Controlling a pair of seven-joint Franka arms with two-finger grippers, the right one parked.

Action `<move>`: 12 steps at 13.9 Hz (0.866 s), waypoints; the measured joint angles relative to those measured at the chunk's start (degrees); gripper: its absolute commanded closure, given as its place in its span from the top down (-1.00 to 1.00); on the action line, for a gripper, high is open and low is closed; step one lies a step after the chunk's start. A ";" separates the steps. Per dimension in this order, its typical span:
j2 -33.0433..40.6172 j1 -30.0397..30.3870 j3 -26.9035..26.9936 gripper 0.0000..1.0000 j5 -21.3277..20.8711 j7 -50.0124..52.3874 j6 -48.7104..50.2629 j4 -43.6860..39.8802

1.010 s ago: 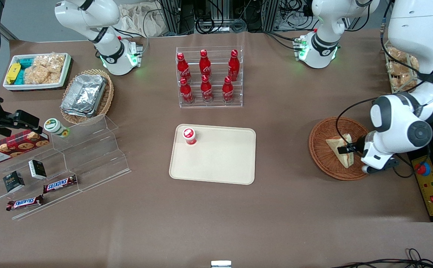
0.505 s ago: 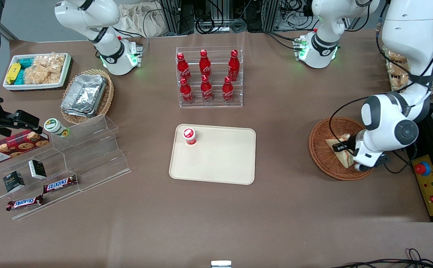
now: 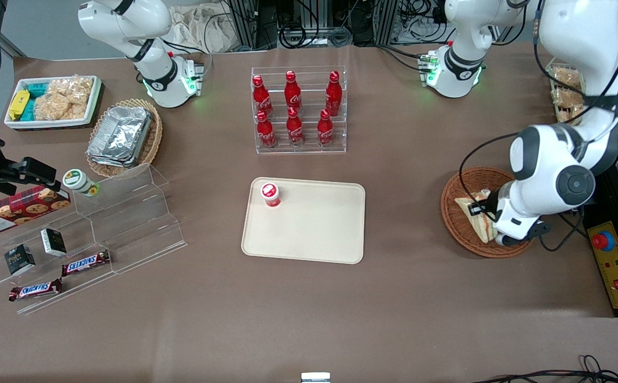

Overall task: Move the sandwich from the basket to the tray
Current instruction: 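Lift the sandwich and carry it over the white tray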

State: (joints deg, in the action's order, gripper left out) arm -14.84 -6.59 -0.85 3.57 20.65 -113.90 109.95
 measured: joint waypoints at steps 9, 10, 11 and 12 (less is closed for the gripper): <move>-2.61 -18.61 -0.59 -0.42 0.06 13.19 -0.14 -7.80; -4.27 -20.48 -0.62 -0.42 0.06 13.54 -2.45 -8.10; -6.13 -22.36 -0.64 -0.42 0.06 13.79 -4.92 -8.35; -8.06 -23.99 -0.66 -0.42 0.05 13.91 -7.00 -8.77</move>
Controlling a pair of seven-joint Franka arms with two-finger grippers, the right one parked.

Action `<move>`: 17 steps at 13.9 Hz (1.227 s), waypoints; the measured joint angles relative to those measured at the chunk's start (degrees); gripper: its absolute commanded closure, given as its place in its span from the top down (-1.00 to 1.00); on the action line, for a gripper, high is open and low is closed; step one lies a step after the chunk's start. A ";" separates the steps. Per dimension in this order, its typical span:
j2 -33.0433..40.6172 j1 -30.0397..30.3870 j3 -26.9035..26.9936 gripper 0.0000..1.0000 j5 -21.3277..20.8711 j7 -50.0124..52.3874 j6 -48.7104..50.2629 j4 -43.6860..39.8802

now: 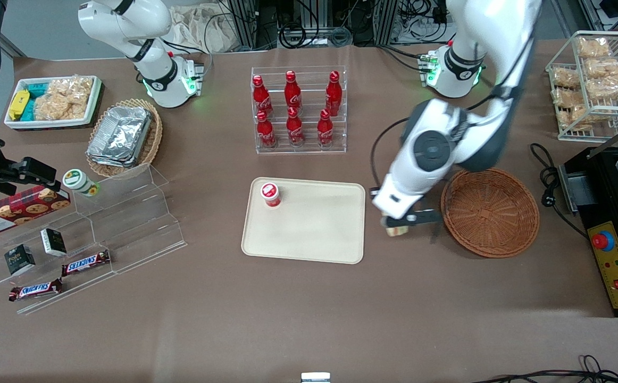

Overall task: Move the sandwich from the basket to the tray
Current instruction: 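Lift the sandwich and carry it over the white tray, then lower the sandwich onto the tray and open the left gripper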

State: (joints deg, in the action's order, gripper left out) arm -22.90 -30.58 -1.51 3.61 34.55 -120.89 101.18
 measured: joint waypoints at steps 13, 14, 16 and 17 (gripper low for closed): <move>-14.74 -7.98 0.10 -0.11 -7.03 1.06 -1.75 -8.44; -14.88 -7.98 0.12 0.71 -7.03 1.06 -1.75 -8.58; -14.93 -7.98 0.14 1.00 -7.04 1.06 -1.75 -8.70; -14.93 -7.99 0.16 1.00 -7.04 1.06 -1.76 -8.79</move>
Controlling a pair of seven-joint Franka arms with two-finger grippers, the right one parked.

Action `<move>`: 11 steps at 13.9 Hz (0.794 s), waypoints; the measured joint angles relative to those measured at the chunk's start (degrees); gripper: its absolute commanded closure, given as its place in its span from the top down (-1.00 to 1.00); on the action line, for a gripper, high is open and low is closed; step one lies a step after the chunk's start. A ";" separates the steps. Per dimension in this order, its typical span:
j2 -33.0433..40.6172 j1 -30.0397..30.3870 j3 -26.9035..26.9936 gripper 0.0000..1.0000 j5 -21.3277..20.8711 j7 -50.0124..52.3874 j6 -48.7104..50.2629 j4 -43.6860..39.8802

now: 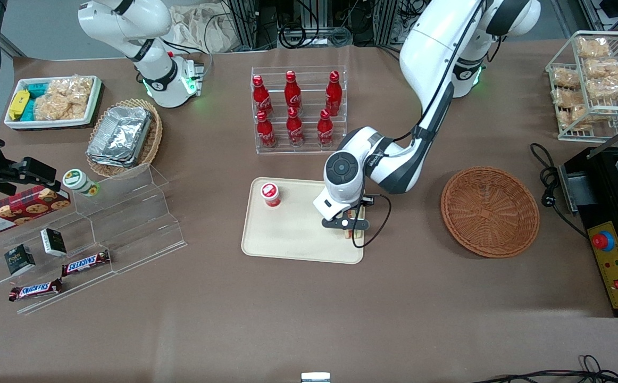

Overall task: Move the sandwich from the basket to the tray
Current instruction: 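Lower the sandwich onto the tray and open the left gripper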

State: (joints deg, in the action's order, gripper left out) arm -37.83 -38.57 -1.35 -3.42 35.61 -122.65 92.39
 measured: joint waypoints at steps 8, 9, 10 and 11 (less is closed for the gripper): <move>6.40 2.73 1.42 1.00 0.04 3.67 3.59 -4.79; 8.76 4.03 1.52 1.00 0.04 4.79 5.52 -4.85; 11.13 5.60 1.62 1.00 0.04 5.39 7.63 -4.89; 13.60 7.61 1.70 1.00 0.03 5.44 9.81 -4.90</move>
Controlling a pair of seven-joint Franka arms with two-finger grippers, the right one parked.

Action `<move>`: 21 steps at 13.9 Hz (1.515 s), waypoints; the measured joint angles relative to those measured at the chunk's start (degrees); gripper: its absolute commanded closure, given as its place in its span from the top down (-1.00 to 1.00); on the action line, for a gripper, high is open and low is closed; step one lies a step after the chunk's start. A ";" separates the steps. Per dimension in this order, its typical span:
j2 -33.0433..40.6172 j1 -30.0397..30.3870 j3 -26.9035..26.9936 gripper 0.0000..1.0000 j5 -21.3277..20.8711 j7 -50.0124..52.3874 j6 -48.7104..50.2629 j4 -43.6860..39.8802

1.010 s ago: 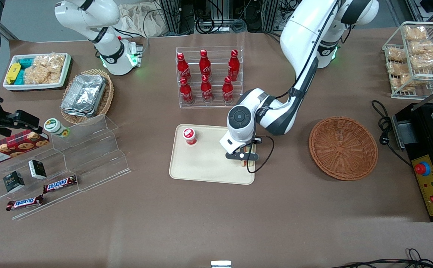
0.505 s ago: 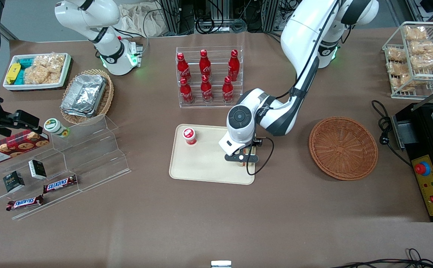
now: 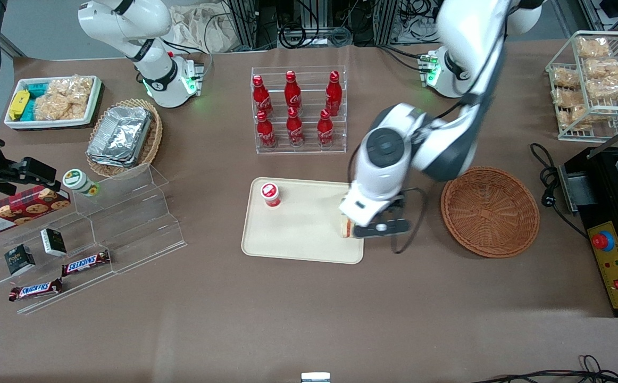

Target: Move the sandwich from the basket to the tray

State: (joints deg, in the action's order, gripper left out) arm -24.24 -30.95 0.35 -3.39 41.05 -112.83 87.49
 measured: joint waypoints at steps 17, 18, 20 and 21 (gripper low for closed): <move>28.40 24.92 0.04 1.00 1.72 -31.24 30.47 2.45; 30.26 26.55 0.01 1.00 1.83 -33.43 30.84 3.69; 33.33 28.94 -0.07 1.00 2.15 -36.31 30.95 6.35; 34.48 29.62 -0.19 1.00 2.23 -37.04 30.95 7.48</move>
State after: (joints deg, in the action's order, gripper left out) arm 10.24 -1.34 0.16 -1.16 4.01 -81.89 94.97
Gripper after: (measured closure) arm 0.000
